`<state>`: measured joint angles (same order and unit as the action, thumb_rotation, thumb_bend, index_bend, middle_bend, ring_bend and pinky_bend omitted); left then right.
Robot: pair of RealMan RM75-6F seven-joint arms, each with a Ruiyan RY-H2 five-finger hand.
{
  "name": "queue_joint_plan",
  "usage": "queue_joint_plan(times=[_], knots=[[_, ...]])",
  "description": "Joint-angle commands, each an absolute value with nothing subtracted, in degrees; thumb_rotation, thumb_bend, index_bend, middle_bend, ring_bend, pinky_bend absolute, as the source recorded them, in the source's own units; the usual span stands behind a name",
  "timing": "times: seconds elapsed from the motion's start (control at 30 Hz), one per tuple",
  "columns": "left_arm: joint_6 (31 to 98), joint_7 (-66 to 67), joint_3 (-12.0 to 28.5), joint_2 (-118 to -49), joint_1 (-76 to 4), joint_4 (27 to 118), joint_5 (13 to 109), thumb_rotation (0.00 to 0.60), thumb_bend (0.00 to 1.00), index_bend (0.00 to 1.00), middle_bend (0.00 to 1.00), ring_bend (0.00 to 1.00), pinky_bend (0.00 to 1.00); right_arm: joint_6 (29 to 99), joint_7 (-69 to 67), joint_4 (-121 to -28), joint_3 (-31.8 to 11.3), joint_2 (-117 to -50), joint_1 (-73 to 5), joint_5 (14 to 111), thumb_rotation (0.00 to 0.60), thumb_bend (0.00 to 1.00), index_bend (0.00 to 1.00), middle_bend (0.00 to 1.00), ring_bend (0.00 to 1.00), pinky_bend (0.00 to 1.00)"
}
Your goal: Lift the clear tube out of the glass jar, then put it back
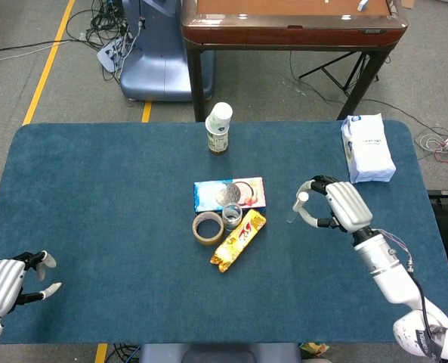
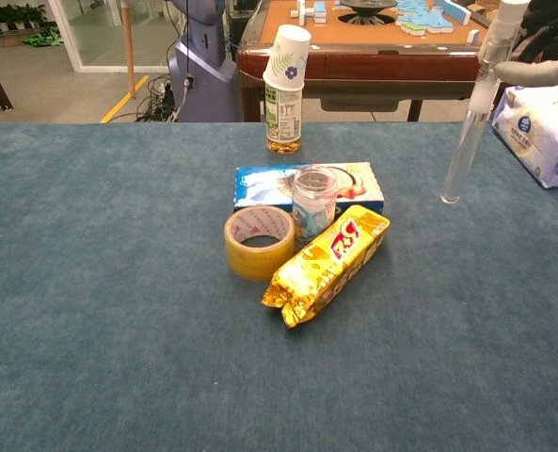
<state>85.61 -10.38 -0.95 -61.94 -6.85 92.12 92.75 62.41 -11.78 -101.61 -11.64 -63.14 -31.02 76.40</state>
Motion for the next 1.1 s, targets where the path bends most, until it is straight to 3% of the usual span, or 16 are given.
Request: queue_joint_plan(times=[0.03,0.43,1.1], knots=[[85.6,-10.3,-0.9,-61.9,-6.9,92.1,92.7,0.6,0.14,0.51,0.7,0.52,0.7,61.9,-12.2,-103.2,-12.4,-63.2,-31.3,75.3,0.6,0.59,0.67,0.5,0.3,0.32],[85.9,-10.8,-1.0,-61.8,-6.8,92.2,92.9,0.6,0.14,0.51,0.7,0.52,0.7,64.8,-23.3,-101.2,-15.4,-68.4,-33.6,81.7,0.6,0.59,0.67,0.5,0.3,0.32],[87.4,-12.3,-1.1,-61.2,-6.3,92.5,94.0,0.6,0.14,0.51,0.7,0.52,0.7,62.6,-18.0,-94.3,-20.8,-81.3,-41.7,73.8,0.6,0.59,0.67,0.5,0.3,0.32]])
